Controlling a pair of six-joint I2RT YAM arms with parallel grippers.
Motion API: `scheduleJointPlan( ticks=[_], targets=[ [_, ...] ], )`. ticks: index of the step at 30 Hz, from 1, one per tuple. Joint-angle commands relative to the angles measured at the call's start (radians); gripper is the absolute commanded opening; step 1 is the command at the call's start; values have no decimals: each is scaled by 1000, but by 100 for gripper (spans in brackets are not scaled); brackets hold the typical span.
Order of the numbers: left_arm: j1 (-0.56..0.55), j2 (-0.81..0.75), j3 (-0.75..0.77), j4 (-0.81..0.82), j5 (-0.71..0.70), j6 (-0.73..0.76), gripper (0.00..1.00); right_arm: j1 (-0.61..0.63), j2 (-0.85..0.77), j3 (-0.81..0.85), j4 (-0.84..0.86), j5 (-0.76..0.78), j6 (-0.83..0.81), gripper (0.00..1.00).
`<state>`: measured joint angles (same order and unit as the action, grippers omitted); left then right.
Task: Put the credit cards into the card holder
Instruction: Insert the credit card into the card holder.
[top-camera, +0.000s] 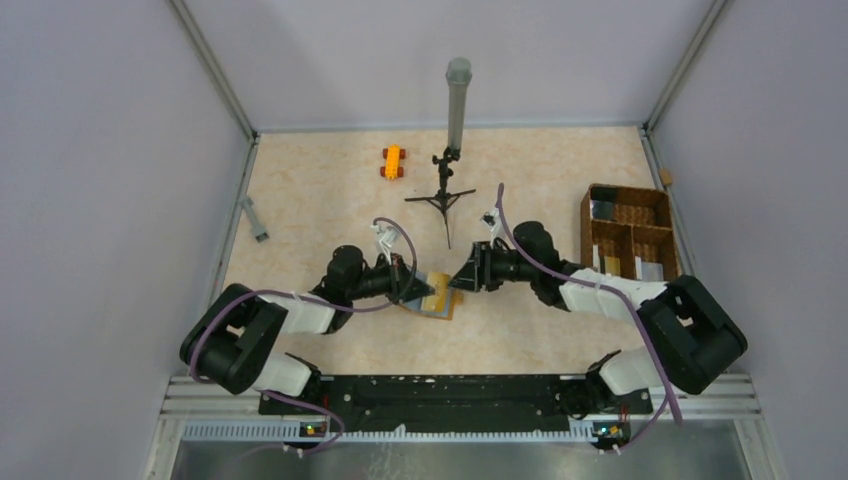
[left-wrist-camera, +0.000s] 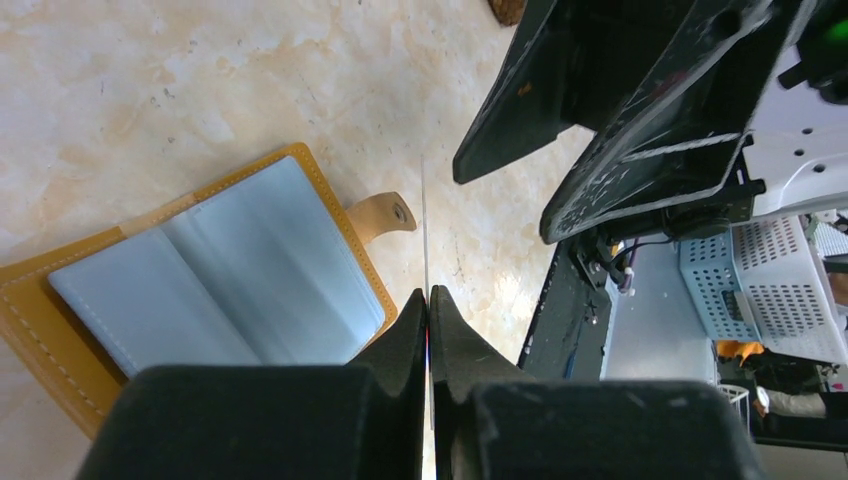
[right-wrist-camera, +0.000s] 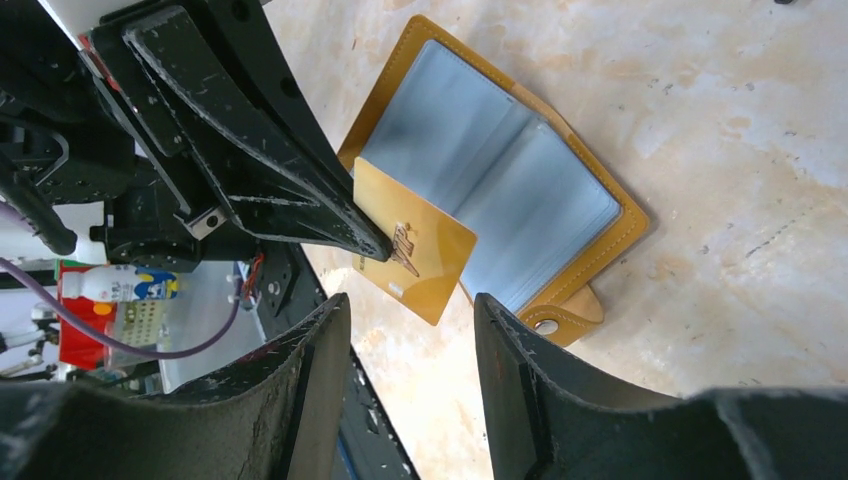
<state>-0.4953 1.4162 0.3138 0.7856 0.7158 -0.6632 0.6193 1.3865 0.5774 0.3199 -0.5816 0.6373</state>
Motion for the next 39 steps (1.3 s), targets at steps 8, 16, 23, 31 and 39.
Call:
scheduleJointPlan(
  ticks=[8,16,23,31,39],
  targets=[
    [15,44,-35,252,60,-106,0,34,83,-34,262,-45,62,48],
    [18,35,-49,296,61,-136,0,43,108,-39,308,-43,80,45],
    [18,6,-58,291,45,-134,0,51,115,-40,338,-51,112,21],
    [18,-111,-3,30,3,-50,31,52,59,-58,326,43,154,0],
    [41,-361,122,-500,-238,135,73,52,-30,-38,135,198,134,0]
  ],
)
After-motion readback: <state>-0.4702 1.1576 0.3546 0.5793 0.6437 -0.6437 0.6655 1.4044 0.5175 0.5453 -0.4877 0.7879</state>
